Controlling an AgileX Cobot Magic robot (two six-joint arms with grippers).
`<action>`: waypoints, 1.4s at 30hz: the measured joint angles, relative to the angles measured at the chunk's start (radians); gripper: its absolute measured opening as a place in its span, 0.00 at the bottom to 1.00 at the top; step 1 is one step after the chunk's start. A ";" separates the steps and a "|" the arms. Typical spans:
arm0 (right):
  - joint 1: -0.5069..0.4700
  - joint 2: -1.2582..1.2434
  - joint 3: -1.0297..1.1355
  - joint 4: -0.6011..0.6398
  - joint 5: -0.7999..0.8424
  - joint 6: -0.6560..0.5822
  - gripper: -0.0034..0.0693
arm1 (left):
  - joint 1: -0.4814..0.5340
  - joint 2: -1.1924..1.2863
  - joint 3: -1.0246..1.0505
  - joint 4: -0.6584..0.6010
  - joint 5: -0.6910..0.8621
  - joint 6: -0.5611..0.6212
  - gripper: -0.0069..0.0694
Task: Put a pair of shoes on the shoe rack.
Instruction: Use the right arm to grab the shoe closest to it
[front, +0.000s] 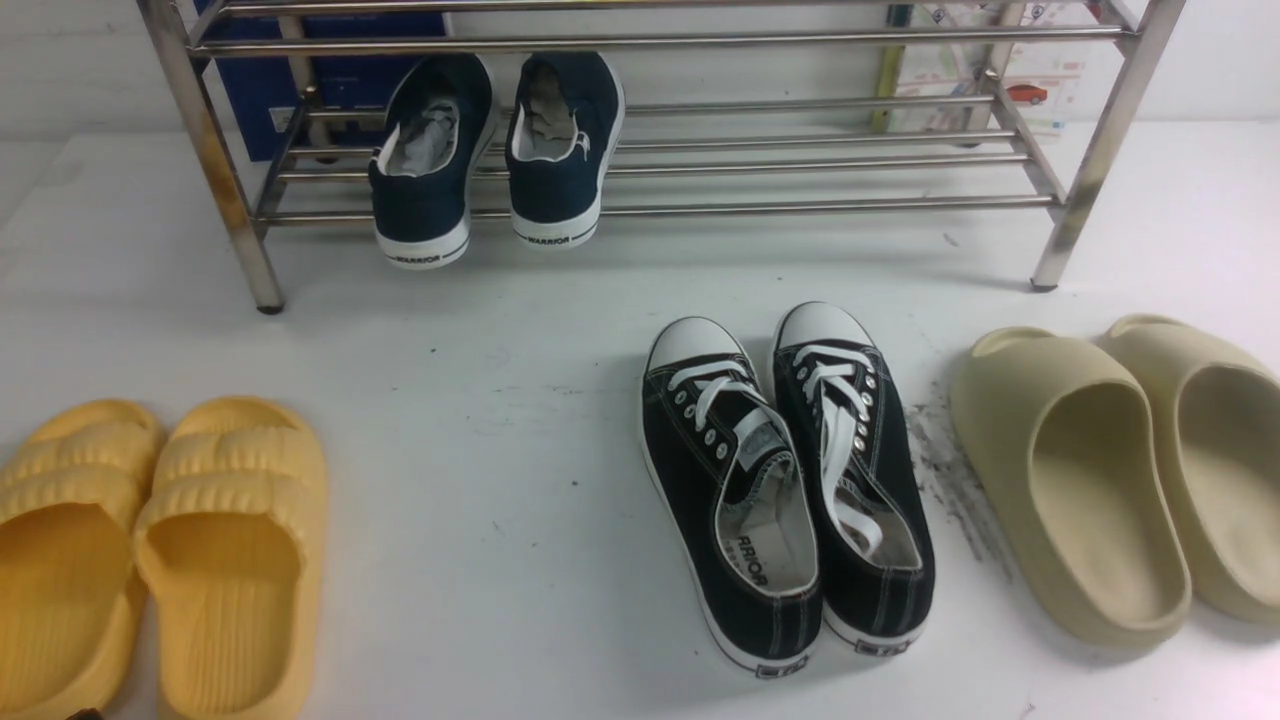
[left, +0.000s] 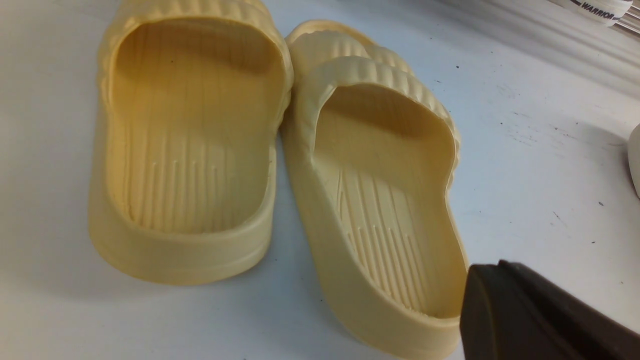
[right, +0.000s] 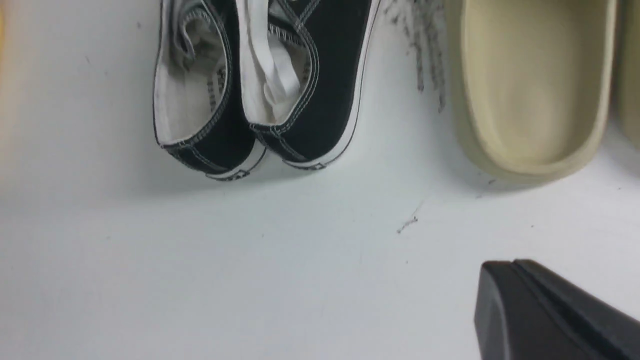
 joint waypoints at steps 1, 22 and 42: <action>0.008 0.076 -0.047 0.009 0.022 -0.010 0.06 | 0.000 0.000 0.000 0.000 0.000 0.000 0.09; 0.822 0.853 -0.526 -0.477 -0.174 0.514 0.60 | 0.000 0.000 0.000 0.000 0.001 0.000 0.11; 0.826 1.056 -0.593 -0.441 -0.185 0.528 0.07 | 0.000 0.000 0.000 0.000 0.001 0.000 0.14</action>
